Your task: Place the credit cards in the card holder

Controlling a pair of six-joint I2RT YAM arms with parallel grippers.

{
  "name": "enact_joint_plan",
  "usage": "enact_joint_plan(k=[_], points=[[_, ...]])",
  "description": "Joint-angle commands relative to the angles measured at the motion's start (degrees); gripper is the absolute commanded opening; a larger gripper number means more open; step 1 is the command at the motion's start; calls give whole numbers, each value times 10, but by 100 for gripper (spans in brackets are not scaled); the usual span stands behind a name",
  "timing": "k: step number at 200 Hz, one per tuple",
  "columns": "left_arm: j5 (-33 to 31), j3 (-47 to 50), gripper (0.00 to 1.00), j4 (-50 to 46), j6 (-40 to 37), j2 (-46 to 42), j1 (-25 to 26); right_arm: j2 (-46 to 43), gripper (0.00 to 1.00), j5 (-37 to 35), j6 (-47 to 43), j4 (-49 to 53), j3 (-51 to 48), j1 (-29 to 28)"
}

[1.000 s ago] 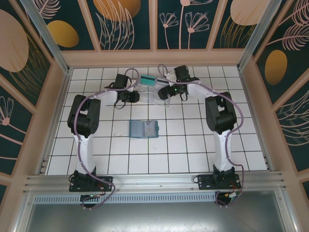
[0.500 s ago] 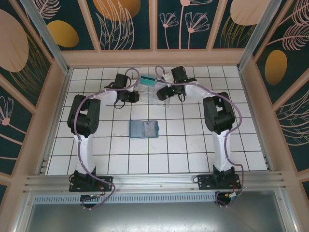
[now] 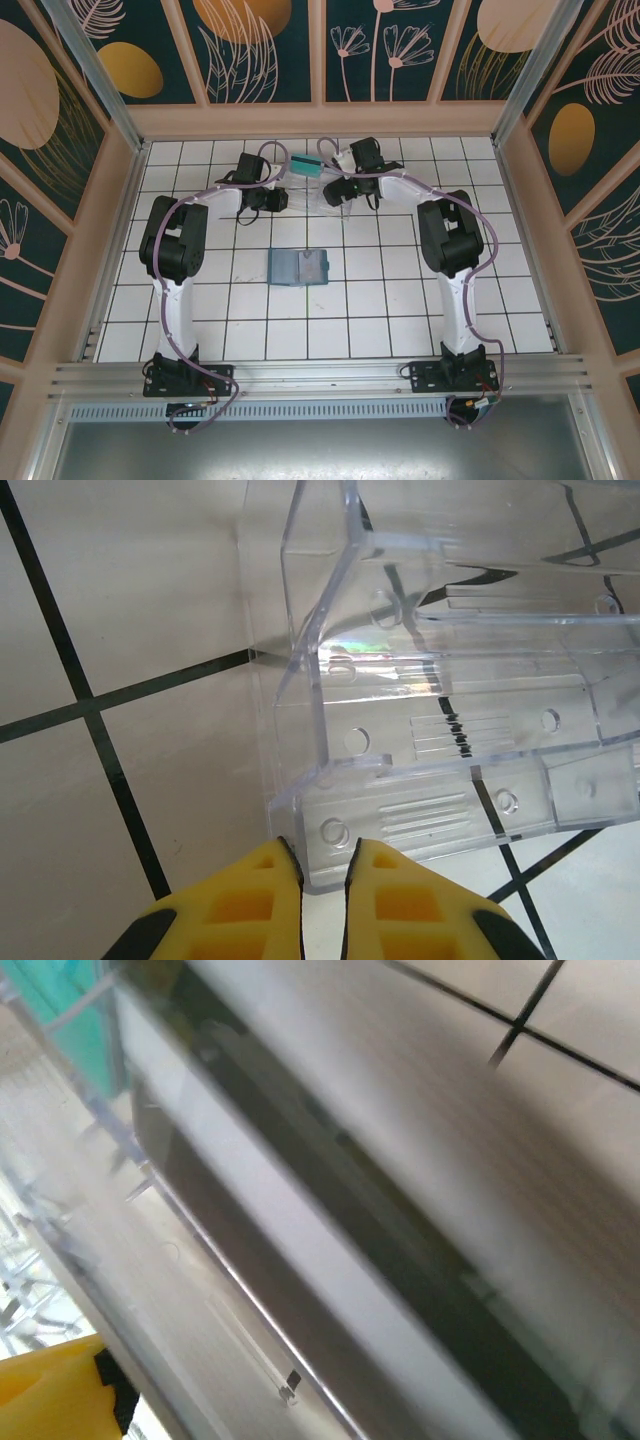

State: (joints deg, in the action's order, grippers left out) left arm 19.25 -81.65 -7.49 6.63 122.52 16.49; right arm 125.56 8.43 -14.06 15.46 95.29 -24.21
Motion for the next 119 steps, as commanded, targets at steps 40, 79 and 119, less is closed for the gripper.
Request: enact_joint_plan(k=[40, 79, 119], points=[[-2, 28, 0, -54, -7, 15, -4, -53, 93, -68, 32, -54, -25, 14], [-2, 26, 0, -55, -7, 13, -4, -75, 89, -54, 38, -71, -40, 16], [-2, 27, 0, -55, -6, 11, -4, -78, 82, -41, 37, -64, -34, 21]])
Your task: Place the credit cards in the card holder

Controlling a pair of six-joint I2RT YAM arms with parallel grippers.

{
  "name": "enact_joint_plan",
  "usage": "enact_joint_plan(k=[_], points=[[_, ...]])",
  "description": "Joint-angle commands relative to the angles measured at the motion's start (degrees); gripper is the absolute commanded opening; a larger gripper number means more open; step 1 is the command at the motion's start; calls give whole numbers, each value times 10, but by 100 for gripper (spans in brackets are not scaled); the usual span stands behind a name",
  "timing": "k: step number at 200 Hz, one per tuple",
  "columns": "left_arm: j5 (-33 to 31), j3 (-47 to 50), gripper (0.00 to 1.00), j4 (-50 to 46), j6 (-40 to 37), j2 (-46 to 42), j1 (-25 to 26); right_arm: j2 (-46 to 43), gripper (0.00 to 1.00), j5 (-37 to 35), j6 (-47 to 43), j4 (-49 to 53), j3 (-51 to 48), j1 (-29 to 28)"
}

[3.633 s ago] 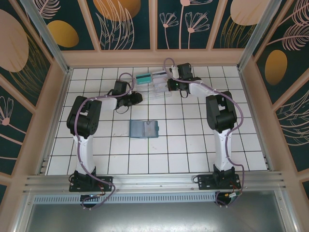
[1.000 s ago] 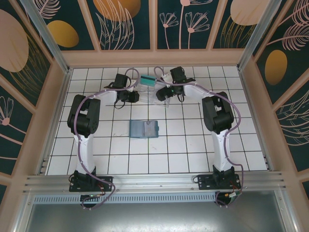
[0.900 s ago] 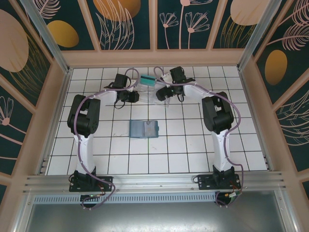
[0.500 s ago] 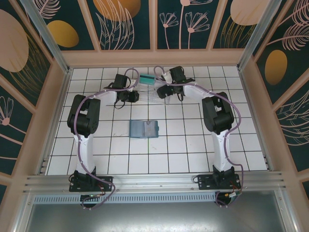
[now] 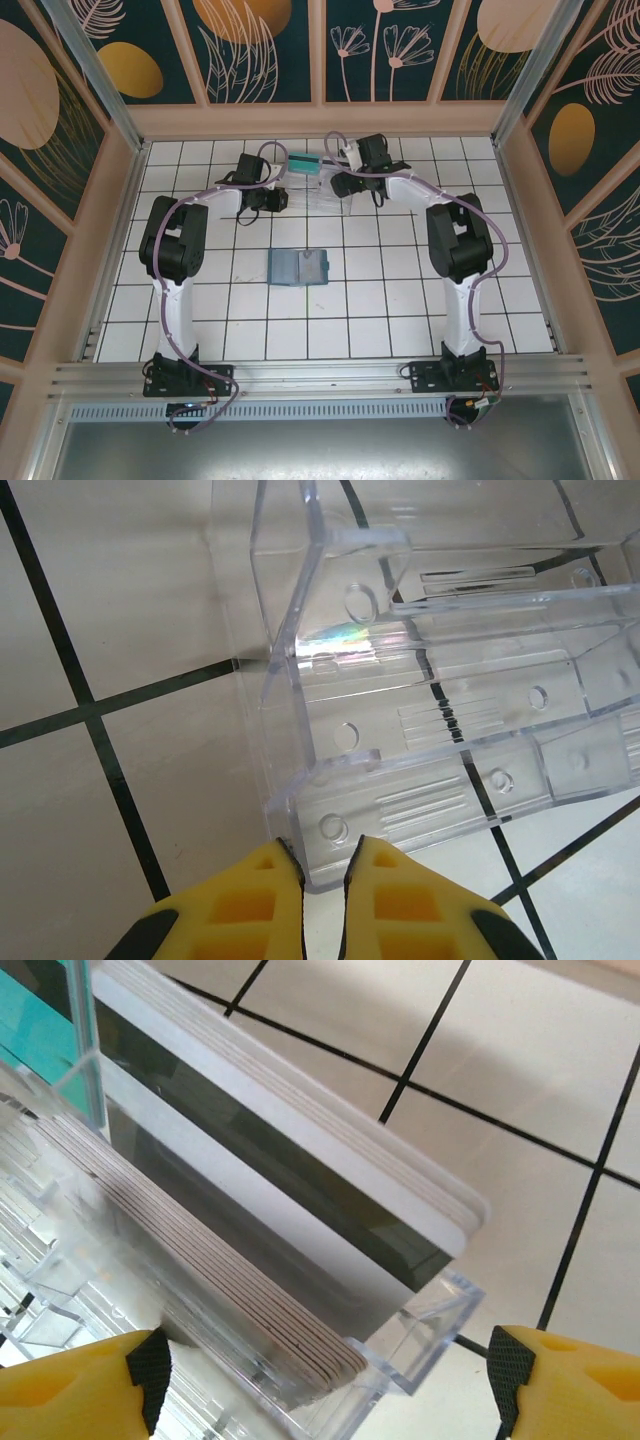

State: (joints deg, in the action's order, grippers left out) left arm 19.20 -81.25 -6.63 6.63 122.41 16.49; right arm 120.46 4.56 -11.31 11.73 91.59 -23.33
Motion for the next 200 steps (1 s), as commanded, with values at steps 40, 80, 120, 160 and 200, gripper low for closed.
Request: enact_joint_plan(k=[40, 80, 120, 160, 200], points=[[-4, 26, 0, -61, -3, 11, -4, -23, 73, 19, 8, -22, -1, 13], [-8, 25, 0, -60, -1, 9, -4, -21, 58, 47, 8, -17, -3, 16], [-11, 24, 0, -59, 1, 8, -3, -23, 48, 68, 10, -8, -3, 24], [-11, 25, 0, -57, 4, 7, -3, -30, 43, 87, 13, -10, -16, 34], [-13, 25, 0, -55, 7, 7, -4, -29, 33, 103, 14, -8, -19, 36]])
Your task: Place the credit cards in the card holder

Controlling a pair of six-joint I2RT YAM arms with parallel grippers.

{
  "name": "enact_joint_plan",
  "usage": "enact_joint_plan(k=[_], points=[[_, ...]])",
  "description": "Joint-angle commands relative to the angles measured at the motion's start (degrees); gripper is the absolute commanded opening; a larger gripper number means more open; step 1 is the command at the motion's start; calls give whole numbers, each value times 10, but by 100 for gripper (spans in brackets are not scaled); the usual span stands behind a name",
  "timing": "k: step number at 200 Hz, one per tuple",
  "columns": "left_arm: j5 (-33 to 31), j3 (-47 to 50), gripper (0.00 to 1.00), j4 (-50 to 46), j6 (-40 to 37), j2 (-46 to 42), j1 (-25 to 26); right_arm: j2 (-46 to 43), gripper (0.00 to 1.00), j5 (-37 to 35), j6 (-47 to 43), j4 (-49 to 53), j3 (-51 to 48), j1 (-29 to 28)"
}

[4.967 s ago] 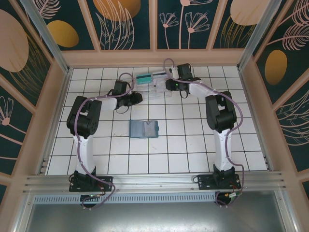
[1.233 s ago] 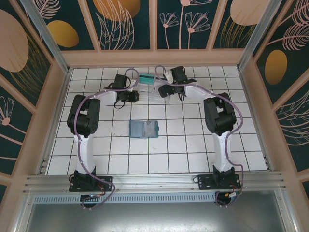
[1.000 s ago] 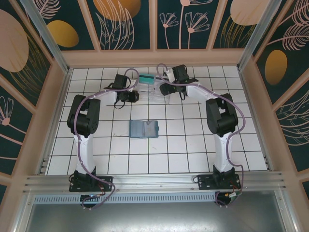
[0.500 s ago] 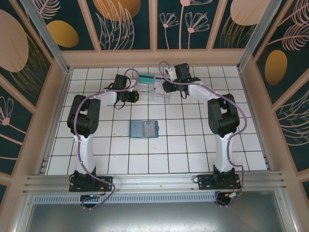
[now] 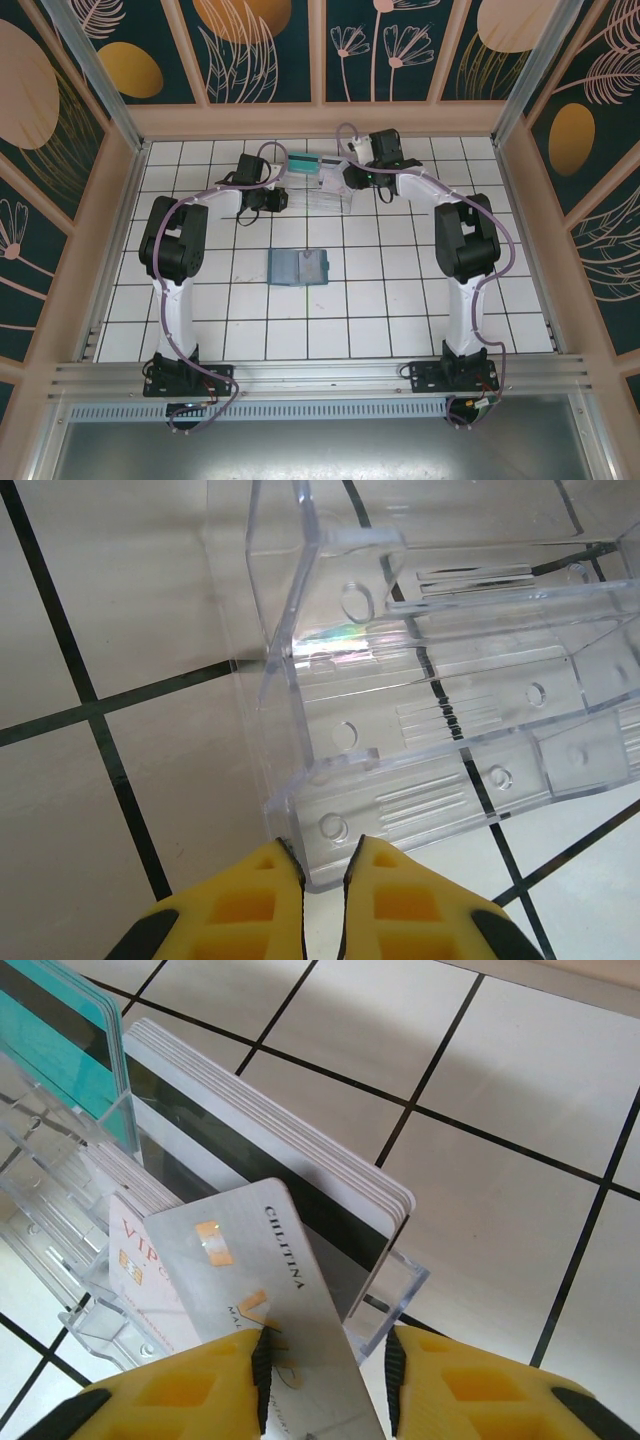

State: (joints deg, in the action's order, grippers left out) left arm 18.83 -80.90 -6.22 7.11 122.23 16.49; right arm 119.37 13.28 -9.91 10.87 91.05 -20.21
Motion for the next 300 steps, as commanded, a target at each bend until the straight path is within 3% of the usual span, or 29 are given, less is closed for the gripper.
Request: enact_joint_plan(k=[1, 75, 115, 136, 262, 300], points=[[-9, 22, 0, -59, 2, 9, -3, -18, 32, 17, 0, 0, -13, 4], [-11, 23, 0, -58, 4, 8, -4, -18, 12, 47, 7, 10, -14, 9], [-11, 28, 0, -58, 4, 6, -3, -33, 9, 73, 15, 9, -28, 15], [-8, 29, 0, -56, 4, 6, -4, -45, 3, 89, 22, 2, -41, 19], [-3, 37, 0, -50, 11, -2, -4, -133, 0, 244, 70, -42, -109, 36], [5, 46, 12, -47, 19, -20, -4, -174, 0, 285, 103, -67, -163, 35]])
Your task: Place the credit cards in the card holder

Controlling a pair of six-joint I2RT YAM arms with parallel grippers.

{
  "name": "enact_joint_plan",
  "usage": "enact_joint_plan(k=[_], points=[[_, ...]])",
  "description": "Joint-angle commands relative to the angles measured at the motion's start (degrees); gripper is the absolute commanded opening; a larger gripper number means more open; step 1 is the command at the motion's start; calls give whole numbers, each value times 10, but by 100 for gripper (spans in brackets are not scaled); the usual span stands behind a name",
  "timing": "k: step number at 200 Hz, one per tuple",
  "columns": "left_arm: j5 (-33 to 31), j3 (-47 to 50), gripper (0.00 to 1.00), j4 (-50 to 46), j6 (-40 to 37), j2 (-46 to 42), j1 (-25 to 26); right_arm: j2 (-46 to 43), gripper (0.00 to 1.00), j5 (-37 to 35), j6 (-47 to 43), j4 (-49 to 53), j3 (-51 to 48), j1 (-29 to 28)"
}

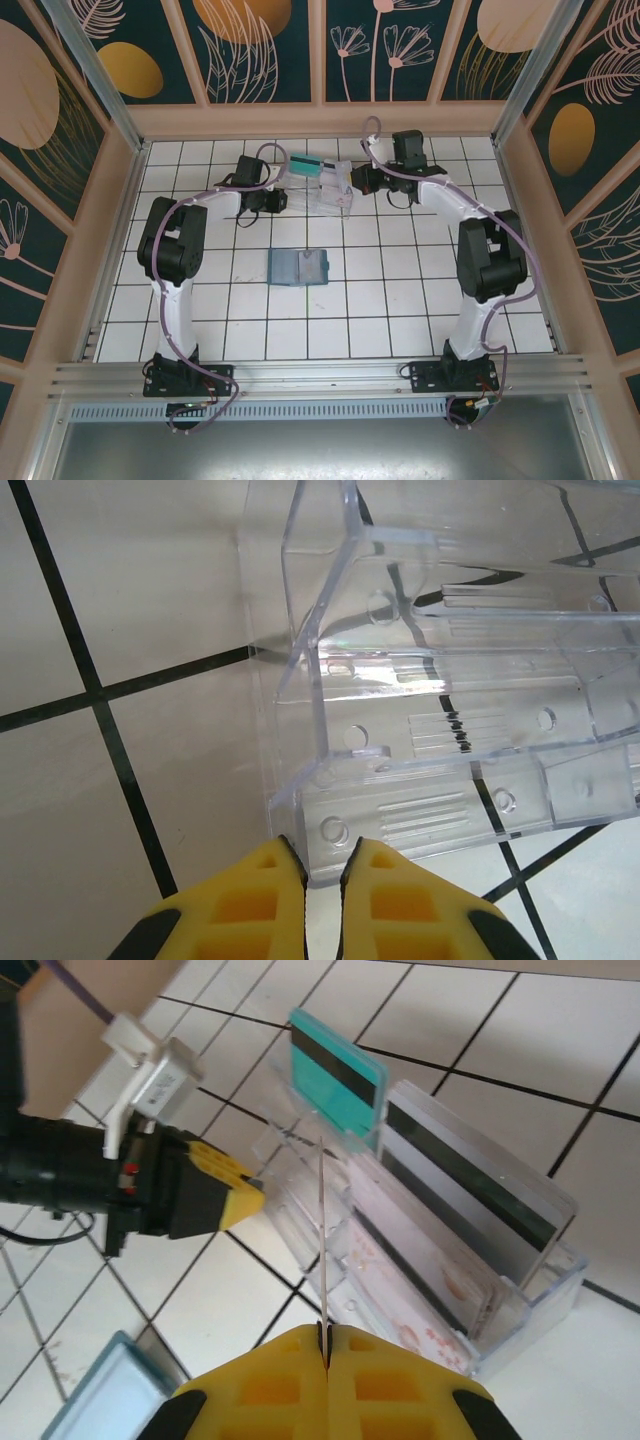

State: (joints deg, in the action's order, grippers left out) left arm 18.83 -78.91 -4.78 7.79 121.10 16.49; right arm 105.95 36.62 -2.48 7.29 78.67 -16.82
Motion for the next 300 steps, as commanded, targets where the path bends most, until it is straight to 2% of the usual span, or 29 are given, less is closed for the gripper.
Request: enact_joint_plan(k=[1, 33, 60, 92, 124, 159, 195, 229, 247, 276, 300], points=[[6, 26, 12, -61, 13, -9, -4, -42, 0, 53, 30, -33, -42, 1], [34, 44, 38, -54, 28, -45, -3, -86, 0, 102, 89, -86, -137, -7], [59, 69, 48, -41, 45, -95, -3, -120, 0, 120, 142, -134, -221, -31], [76, 131, 52, -17, 77, -162, -3, -144, 0, 108, 199, -188, -296, -78], [80, 247, 49, 24, 134, -258, -3, -128, 0, 97, 296, -318, -369, -131], [75, 363, 48, 16, 169, -332, -3, -80, 0, 78, 353, -406, -390, -175], [77, 445, 46, 16, 185, -368, -3, -38, 0, 66, 383, -452, -389, -183], [110, 479, 43, 78, 219, -355, 1, -4, 0, 64, 414, -480, -376, -186], [114, 478, 38, 90, 224, -338, 10, 5, 0, 59, 423, -483, -372, -189], [114, 478, 16, 94, 230, -331, 17, 13, 0, 58, 446, -497, -374, -188], [111, 482, 13, 92, 232, -336, 20, 20, 0, 53, 469, -501, -377, -189]])
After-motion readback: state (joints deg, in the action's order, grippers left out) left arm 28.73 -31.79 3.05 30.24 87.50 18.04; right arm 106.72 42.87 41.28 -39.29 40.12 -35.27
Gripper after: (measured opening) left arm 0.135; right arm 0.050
